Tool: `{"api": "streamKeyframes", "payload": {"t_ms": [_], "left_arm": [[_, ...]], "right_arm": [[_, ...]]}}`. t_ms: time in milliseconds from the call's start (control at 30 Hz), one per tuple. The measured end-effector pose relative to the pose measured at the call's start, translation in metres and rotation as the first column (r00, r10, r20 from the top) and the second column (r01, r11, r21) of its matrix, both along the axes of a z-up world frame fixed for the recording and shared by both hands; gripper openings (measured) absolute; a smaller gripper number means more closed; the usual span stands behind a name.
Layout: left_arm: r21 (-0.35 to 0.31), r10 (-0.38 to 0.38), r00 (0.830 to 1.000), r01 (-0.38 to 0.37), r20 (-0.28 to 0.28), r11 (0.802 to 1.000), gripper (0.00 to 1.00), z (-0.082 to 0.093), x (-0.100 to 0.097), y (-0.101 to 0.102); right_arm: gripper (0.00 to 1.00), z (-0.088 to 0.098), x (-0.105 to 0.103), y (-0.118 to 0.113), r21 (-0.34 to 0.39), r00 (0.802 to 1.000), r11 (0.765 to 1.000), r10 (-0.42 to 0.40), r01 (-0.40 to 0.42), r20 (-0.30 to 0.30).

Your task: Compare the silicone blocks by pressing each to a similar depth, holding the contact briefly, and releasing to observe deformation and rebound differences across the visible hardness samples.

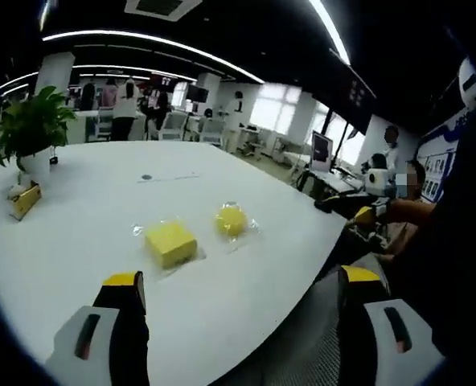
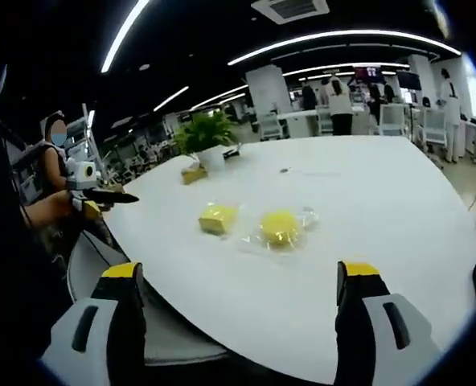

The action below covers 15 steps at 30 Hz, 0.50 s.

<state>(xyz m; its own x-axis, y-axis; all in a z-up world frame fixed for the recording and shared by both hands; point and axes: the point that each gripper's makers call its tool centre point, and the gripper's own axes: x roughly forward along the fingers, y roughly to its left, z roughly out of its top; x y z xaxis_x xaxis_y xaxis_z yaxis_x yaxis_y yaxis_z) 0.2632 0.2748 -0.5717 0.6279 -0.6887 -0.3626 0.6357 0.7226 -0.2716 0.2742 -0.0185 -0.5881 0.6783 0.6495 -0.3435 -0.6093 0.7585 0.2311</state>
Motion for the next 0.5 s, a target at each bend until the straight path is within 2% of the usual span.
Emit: {"api": "streamKeyframes", "payload": {"t_ms": [33,67,100,133,167,267,300,367,400,433,467,500], "left_arm": [[0.037,0.018,0.998,-0.020,0.056,0.999,0.99,-0.003,0.006,0.005],[0.090,-0.005,0.991,-0.007,0.132,0.996,0.99,-0.006,0.008,0.007],[0.118,-0.026,0.984,0.005,0.178,0.993,0.99,-0.009,0.009,0.007],[0.175,-0.051,0.983,0.020,0.174,0.984,0.99,-0.023,0.007,0.011],[0.203,-0.063,0.985,0.030,0.159,0.979,0.99,-0.033,0.005,0.013],[0.178,-0.050,0.984,0.019,0.172,0.984,0.99,-0.047,0.006,0.019],[0.157,-0.024,0.990,0.003,0.136,0.988,0.99,-0.054,0.007,0.025],[0.167,-0.013,0.987,-0.014,0.159,0.986,0.99,-0.054,0.014,0.031],[0.164,-0.009,0.985,-0.019,0.169,0.986,0.99,-0.052,0.016,0.032],[0.146,0.004,0.978,-0.035,0.208,0.989,0.99,-0.047,0.023,0.033],[0.142,0.009,0.976,-0.040,0.216,0.989,0.99,-0.048,0.026,0.035],[0.146,0.009,0.977,-0.041,0.211,0.988,0.99,-0.050,0.028,0.037]], "right_arm": [[0.91,0.006,0.004,-0.003,0.017,0.997,1.000,0.003,-0.004,0.079],[0.91,0.007,0.005,-0.005,0.023,0.994,1.000,0.004,-0.007,0.113],[0.91,0.004,0.006,-0.008,0.027,0.993,1.000,0.002,-0.005,0.115],[0.91,0.001,0.005,-0.009,0.035,0.995,0.999,0.002,-0.005,0.099],[0.91,-0.004,0.006,-0.009,0.050,0.995,0.999,0.005,-0.010,0.099],[0.88,-0.021,0.008,-0.013,0.062,0.997,0.998,-0.009,0.004,0.083],[0.86,-0.025,0.008,-0.014,0.077,0.997,0.997,-0.014,0.008,0.082],[0.86,-0.026,0.010,-0.014,0.084,0.992,0.996,-0.022,0.012,0.125],[0.87,-0.030,0.010,-0.012,0.079,0.992,0.997,-0.013,0.003,0.127],[0.88,-0.031,0.011,-0.011,0.062,0.988,0.998,-0.008,-0.001,0.151],[0.88,-0.031,0.012,-0.009,0.047,0.982,0.999,0.010,-0.019,0.188],[0.87,-0.034,0.011,-0.007,0.049,0.983,0.998,0.016,-0.026,0.180]]}}
